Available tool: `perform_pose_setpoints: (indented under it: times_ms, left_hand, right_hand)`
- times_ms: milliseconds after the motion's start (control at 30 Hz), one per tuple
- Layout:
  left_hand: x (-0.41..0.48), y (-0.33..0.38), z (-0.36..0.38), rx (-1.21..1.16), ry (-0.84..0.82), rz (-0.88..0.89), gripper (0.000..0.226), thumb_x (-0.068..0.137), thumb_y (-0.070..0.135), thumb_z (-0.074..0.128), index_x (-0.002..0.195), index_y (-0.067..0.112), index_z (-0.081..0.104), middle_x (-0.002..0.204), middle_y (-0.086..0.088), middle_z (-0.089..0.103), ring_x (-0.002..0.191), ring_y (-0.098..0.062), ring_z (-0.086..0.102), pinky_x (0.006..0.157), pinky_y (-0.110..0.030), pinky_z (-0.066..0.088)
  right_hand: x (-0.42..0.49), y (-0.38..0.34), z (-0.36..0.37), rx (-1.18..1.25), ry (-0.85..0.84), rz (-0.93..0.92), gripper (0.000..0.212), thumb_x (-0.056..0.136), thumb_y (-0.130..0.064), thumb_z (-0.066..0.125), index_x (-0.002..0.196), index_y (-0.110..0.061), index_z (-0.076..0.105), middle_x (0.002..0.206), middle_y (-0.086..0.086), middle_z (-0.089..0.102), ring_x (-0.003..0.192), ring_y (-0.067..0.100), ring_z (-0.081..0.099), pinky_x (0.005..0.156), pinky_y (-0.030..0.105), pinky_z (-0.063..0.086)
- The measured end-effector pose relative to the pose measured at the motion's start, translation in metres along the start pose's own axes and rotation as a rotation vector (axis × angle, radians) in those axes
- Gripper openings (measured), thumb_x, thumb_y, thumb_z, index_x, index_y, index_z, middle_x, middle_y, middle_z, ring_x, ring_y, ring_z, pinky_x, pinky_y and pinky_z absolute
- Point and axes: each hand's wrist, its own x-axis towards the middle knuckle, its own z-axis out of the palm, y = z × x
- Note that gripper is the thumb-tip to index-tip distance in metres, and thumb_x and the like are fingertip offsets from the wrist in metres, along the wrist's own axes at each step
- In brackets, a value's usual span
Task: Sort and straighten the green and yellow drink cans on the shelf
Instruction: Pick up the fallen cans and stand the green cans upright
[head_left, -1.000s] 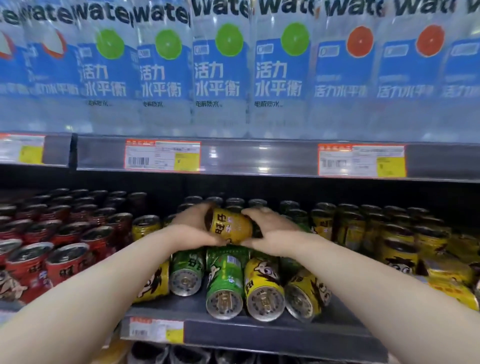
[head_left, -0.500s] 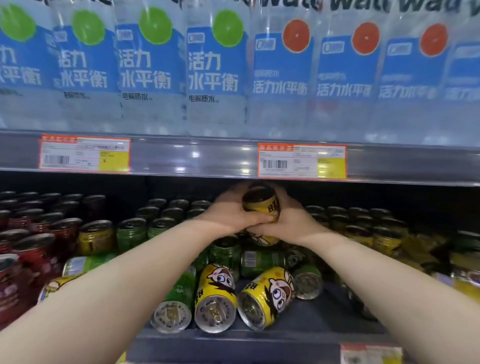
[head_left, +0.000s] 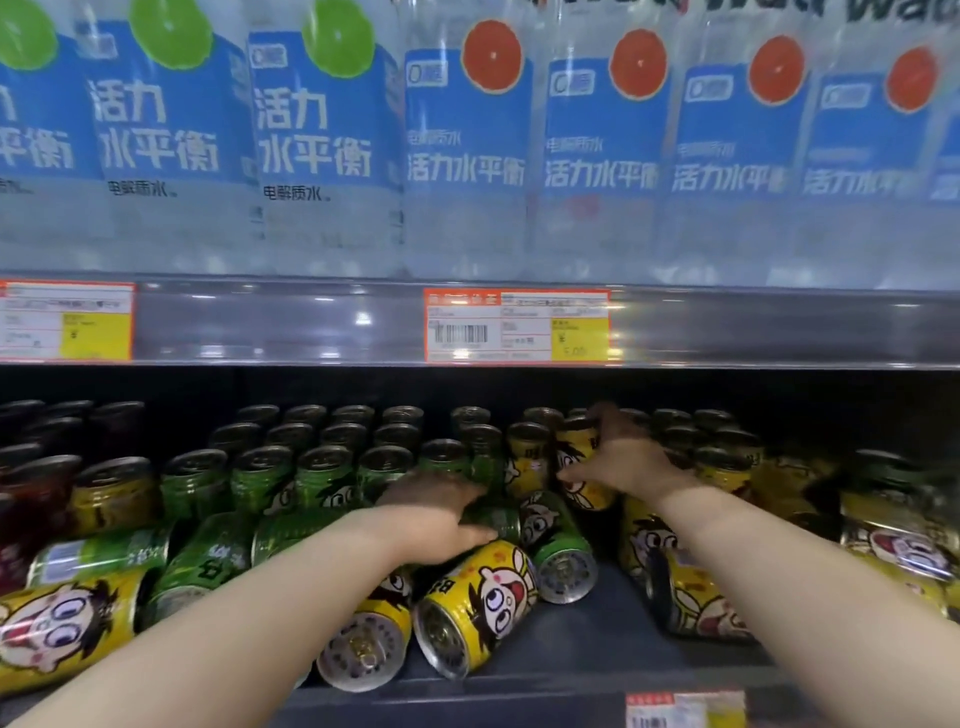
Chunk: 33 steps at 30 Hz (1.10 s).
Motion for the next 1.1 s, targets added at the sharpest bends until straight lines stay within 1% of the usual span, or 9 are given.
perform_pose_setpoints:
  times_ms: [133,333,467,600,700,800,900,1000,1100]
  left_hand:
    - [0.001,-0.003,0.002,0.049,0.001,0.046,0.055,0.090,0.048,0.049,0.141,0.030,0.036,0.148,0.003,0.037,0.133,-0.022,0.037,0.109,-0.033,0.033]
    - [-0.001,-0.003,0.003,0.075,0.029,0.055,0.054,0.090,0.045,0.050,0.141,0.030,0.036,0.148,0.005,0.037,0.133,-0.022,0.037,0.108,-0.033,0.034]
    - [-0.002,-0.005,0.002,0.012,0.044,0.070,0.049,0.092,0.043,0.048,0.139,0.030,0.039,0.147,0.005,0.039,0.132,-0.020,0.038,0.108,-0.032,0.034]
    - [-0.004,-0.007,0.001,-0.102,0.094,0.072,0.044,0.092,0.038,0.049,0.135,0.028,0.045,0.144,0.004,0.041,0.131,-0.019,0.039,0.108,-0.033,0.034]
    - [-0.009,-0.009,0.002,-0.095,0.128,0.078,0.043,0.092,0.038,0.049,0.134,0.028,0.047,0.144,0.003,0.041,0.131,-0.020,0.038,0.109,-0.035,0.033]
    - [-0.016,-0.013,0.003,-0.077,0.129,0.091,0.047,0.091,0.042,0.049,0.136,0.028,0.043,0.145,0.002,0.039,0.133,-0.019,0.036,0.110,-0.034,0.031]
    - [-0.023,-0.019,0.003,-0.051,0.110,0.062,0.054,0.091,0.046,0.048,0.141,0.029,0.036,0.150,0.002,0.031,0.137,-0.019,0.029,0.113,-0.034,0.028]
    - [-0.027,-0.029,0.005,-0.027,0.117,0.014,0.059,0.089,0.047,0.050,0.143,0.031,0.030,0.155,0.001,0.020,0.142,-0.021,0.018,0.115,-0.039,0.025]
    - [-0.031,-0.038,0.006,-0.037,0.108,-0.021,0.066,0.088,0.047,0.052,0.145,0.031,0.024,0.156,0.000,0.016,0.143,-0.022,0.019,0.115,-0.038,0.026]
  right_hand:
    - [0.001,0.007,0.003,-0.167,-0.089,0.000,0.090,0.067,-0.036,0.080,0.139,-0.022,0.026,0.132,0.011,0.050,0.117,0.031,0.053,0.092,0.037,0.048]
    - [-0.003,0.006,-0.005,-0.388,-0.210,-0.035,0.075,0.073,-0.037,0.075,0.136,-0.021,0.038,0.136,0.007,0.049,0.119,0.026,0.051,0.095,0.032,0.046]
    - [-0.017,-0.006,-0.018,-0.315,-0.131,-0.266,0.056,0.082,-0.042,0.064,0.132,-0.028,0.043,0.142,0.001,0.038,0.124,0.021,0.045,0.095,0.027,0.040]
    - [-0.036,-0.017,-0.019,-0.330,-0.443,-0.436,0.073,0.078,-0.048,0.068,0.141,-0.031,0.034,0.150,-0.003,0.030,0.134,0.017,0.034,0.107,0.026,0.030]
    - [-0.044,-0.011,-0.003,-0.461,-0.558,-0.385,0.093,0.075,-0.041,0.073,0.148,-0.032,0.016,0.156,-0.005,0.017,0.141,0.017,0.022,0.111,0.027,0.024]
    - [-0.042,-0.003,0.005,-0.337,-0.541,-0.307,0.083,0.075,-0.041,0.073,0.142,-0.036,0.024,0.151,-0.003,0.030,0.134,0.019,0.035,0.109,0.033,0.034]
    - [-0.040,0.001,-0.006,-0.219,-0.616,-0.253,0.068,0.079,-0.046,0.068,0.135,-0.037,0.031,0.150,-0.003,0.033,0.135,0.018,0.035,0.108,0.033,0.035]
    - [-0.041,-0.001,-0.018,-0.062,-0.671,-0.204,0.052,0.086,-0.045,0.060,0.132,-0.032,0.040,0.139,-0.001,0.046,0.122,0.018,0.051,0.088,0.024,0.051]
    - [-0.042,-0.004,-0.021,0.012,-0.685,-0.132,0.038,0.095,-0.041,0.045,0.127,-0.021,0.047,0.109,-0.003,0.061,0.093,0.016,0.064,0.068,0.018,0.053]
